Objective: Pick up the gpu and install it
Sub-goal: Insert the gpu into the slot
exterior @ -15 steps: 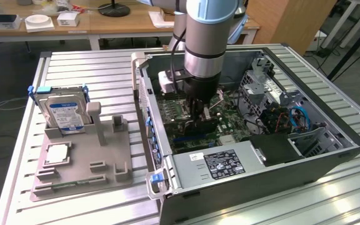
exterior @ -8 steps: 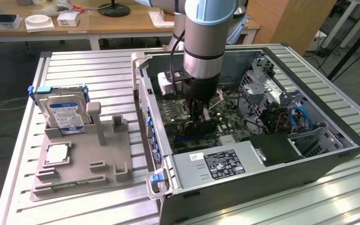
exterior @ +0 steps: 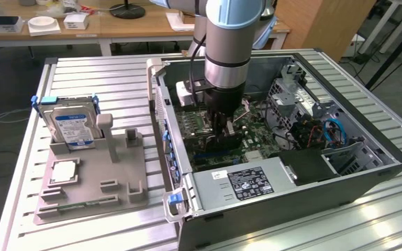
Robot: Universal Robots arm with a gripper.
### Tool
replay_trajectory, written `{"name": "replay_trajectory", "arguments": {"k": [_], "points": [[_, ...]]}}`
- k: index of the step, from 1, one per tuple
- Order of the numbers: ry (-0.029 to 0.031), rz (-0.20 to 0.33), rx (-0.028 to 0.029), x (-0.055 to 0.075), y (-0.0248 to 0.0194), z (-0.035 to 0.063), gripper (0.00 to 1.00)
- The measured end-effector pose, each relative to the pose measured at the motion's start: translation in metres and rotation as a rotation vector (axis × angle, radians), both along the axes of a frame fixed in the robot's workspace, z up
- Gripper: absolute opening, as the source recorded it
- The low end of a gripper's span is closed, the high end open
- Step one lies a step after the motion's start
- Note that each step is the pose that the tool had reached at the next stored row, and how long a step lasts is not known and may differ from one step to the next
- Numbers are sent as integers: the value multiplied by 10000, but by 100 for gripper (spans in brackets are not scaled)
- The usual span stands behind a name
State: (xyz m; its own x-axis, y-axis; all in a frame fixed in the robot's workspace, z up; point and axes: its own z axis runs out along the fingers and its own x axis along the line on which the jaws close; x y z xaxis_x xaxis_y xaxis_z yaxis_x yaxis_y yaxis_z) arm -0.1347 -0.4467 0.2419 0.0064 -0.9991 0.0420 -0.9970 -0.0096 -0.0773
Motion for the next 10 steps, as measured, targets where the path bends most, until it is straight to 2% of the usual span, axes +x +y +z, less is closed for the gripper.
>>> {"name": "replay_trajectory", "arguments": {"k": [4,10], "points": [[-27,11,1,-2,0,-9,26],[-32,34,4,-3,0,-10,26]]}}
